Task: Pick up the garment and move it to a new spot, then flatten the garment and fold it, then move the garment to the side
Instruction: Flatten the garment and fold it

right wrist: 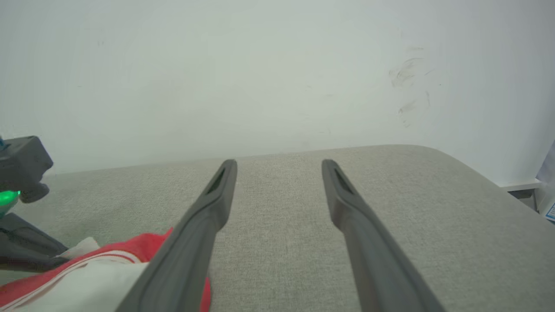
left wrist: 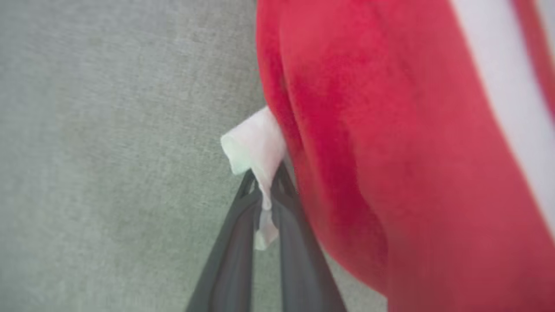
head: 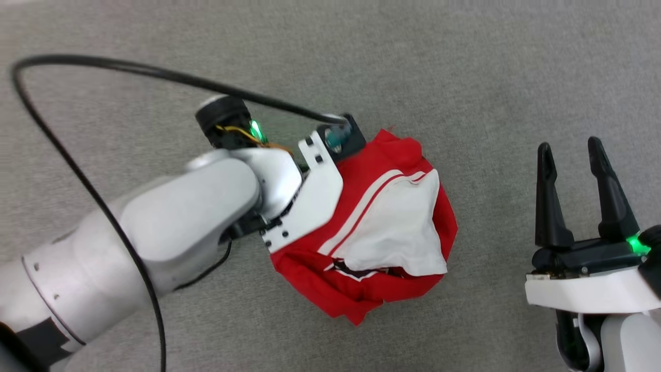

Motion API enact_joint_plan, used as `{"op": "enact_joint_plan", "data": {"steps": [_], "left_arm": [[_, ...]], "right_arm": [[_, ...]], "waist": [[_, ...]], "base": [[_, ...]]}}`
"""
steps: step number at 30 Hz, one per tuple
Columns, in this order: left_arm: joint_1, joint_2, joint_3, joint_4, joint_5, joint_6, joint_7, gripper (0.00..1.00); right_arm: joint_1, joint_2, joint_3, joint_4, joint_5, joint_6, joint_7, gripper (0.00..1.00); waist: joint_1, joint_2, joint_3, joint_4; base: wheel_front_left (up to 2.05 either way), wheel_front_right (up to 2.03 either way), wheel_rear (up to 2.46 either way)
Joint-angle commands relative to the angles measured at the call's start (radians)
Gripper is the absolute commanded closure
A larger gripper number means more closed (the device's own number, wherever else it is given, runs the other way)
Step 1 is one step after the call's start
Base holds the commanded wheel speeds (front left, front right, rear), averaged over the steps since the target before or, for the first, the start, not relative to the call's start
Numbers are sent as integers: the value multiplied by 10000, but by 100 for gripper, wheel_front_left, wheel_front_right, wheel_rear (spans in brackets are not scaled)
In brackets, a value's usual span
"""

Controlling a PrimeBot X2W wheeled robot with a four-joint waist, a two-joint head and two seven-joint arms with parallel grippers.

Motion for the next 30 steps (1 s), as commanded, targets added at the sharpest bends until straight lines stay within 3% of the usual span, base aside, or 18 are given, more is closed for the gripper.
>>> {"op": "enact_joint_plan", "data": {"steps": [1,4,10,17,22,28,29,30], "left_arm": [[-241,37,22,170,-74,35,-575,100],[-274,274,23,523,-317,35,-1575,100],[186,1274,297,1383,-847,44,-2924,100],[1336,2350,642,2434,-1419,529,-3789,100],[2352,2513,701,3184,-2064,696,-3993,100],[3066,2182,653,3828,-2557,677,-4026,100],[3025,2133,679,3884,-2512,708,-4136,19],[2916,2109,735,3925,-2456,767,-4272,0]], "right_arm": [[183,9,26,20,-101,-3,-20,0],[360,9,68,55,-162,-3,-20,0],[733,9,70,130,-248,-3,-20,0],[945,9,73,141,-329,-3,-20,0],[942,9,81,162,-393,-3,-20,0],[1037,9,86,221,-459,-3,-20,0],[1053,9,99,235,-476,-3,-20,0],[1063,9,116,245,-497,-3,-20,0]], "waist": [[-1,0,-400,290],[-1,0,-816,536],[-1,0,-1487,964],[-1,0,-1693,1229],[-1,0,-1649,1287],[-1,0,-1720,1403],[-1,0,-1763,1431],[-1,0,-1805,1453]], "base": [[0,0,0],[0,0,0],[0,0,0],[0,0,0],[0,0,0],[0,0,0],[0,0,0],[0,0,0]]}}
